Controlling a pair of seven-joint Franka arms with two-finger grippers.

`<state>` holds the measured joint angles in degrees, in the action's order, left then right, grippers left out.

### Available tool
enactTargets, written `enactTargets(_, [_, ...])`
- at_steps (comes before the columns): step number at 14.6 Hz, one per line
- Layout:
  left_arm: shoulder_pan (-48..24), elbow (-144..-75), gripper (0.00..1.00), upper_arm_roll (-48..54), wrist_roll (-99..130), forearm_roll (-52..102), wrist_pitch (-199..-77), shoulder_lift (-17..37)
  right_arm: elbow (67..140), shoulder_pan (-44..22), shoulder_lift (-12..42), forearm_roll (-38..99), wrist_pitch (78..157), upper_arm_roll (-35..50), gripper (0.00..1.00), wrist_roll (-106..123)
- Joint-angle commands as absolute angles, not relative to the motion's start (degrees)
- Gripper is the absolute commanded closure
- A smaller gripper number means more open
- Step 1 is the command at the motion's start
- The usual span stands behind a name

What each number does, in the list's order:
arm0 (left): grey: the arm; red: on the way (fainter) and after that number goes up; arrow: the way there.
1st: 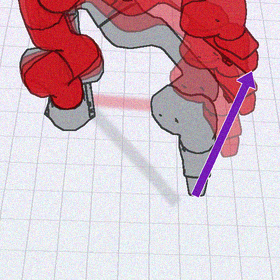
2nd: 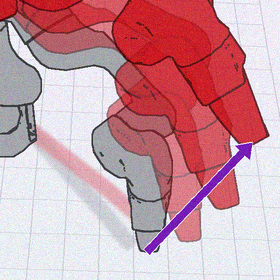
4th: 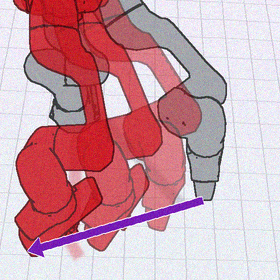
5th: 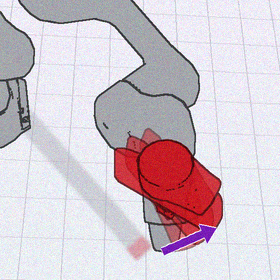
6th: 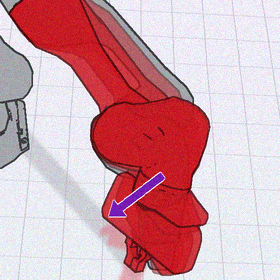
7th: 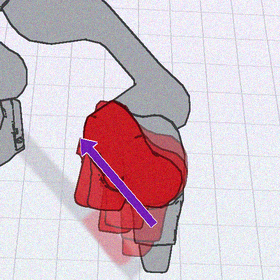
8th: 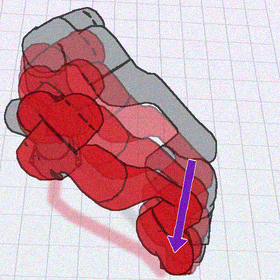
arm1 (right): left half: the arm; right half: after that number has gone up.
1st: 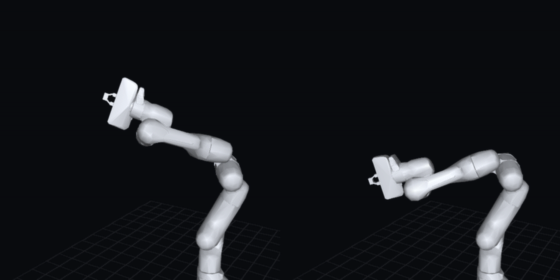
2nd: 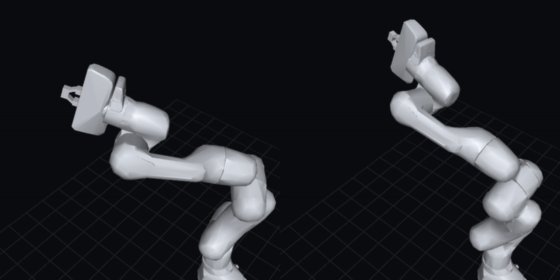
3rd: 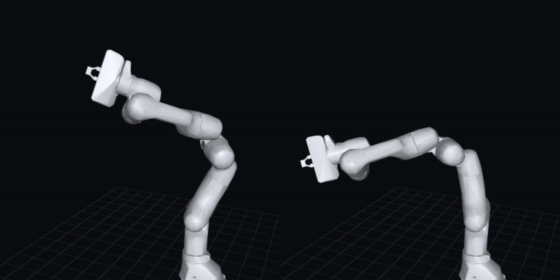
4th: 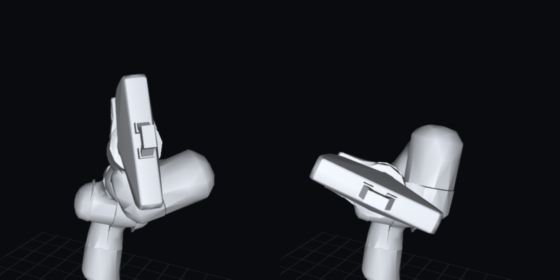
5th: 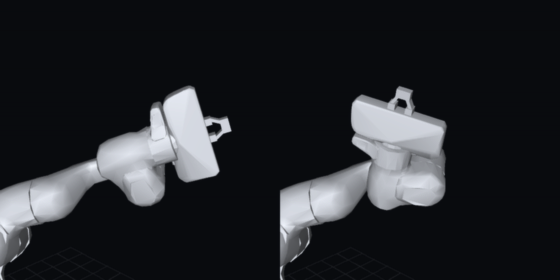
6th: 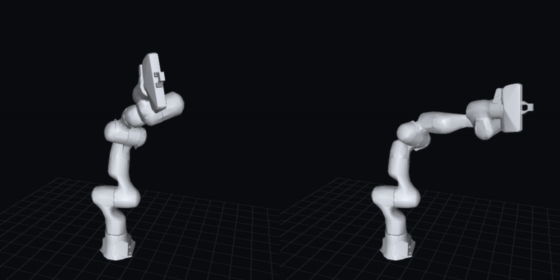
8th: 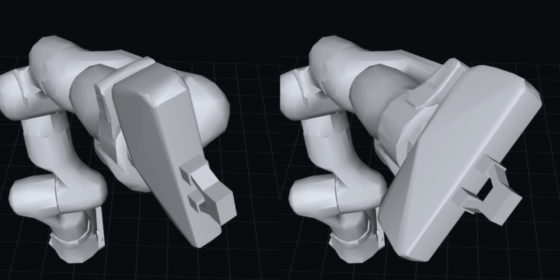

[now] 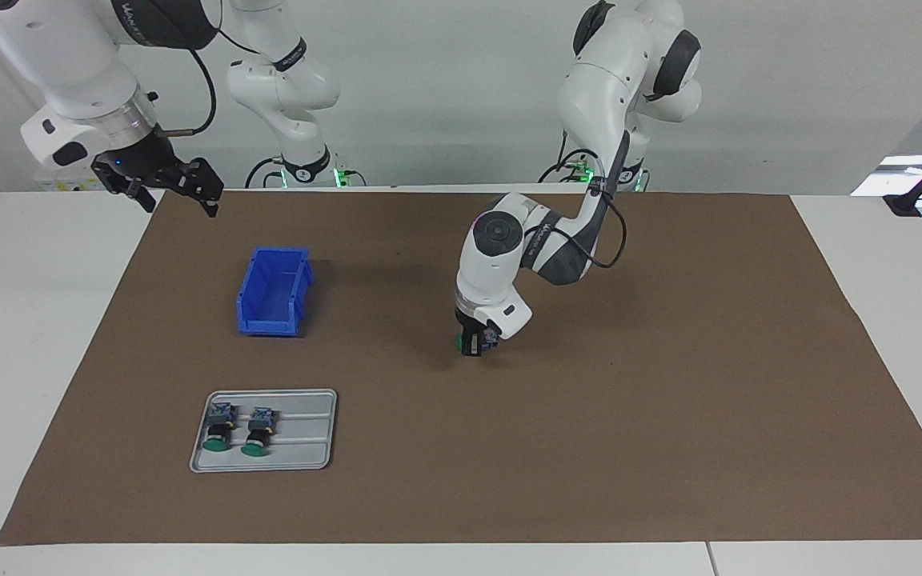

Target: Place and press button with both arms

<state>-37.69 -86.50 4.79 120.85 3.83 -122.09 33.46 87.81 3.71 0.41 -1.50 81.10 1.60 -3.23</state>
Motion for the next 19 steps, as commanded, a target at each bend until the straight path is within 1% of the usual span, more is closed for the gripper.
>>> enactTargets(1, [-35.25,-91.21,1.00,4.48,115.59,4.48,-119.27,27.35,89.38,3.78,-0.97,-1.58,81.30,1.58,0.02,-2.29])
enactTargets(3, [-31.57,-96.22,1.00,4.83,111.39,8.50,-120.67,22.61,89.38,3.78,-0.97,-1.58,81.30,1.58,0.02,-2.29])
enactTargets(5, [-30.24,-102.18,1.00,4.40,100.69,19.45,-121.90,17.25,89.38,3.78,-0.97,-1.58,81.30,1.58,0.02,-2.29])
enactTargets(7, [-28.13,-106.76,1.00,4.48,97.48,22.05,-124.35,14.34,89.38,3.78,-0.97,-1.58,81.30,1.58,0.02,-2.29])
enactTargets(10, [-27.86,-109.59,1.00,4.57,97.04,25.38,-128.66,13.63,89.38,3.78,-0.97,-1.58,81.30,1.58,0.02,-2.29])
enactTargets(12, [-26.99,-110.47,1.00,4.48,93.36,32.30,-129.11,13.19,89.38,3.78,-0.97,-1.58,81.30,1.58,0.02,-2.29])
enactTargets(19, [-23.82,-118.46,1.00,4.48,74.20,53.85,-131.48,9.76,89.38,3.78,-0.97,-1.58,81.30,1.58,0.02,-2.29])
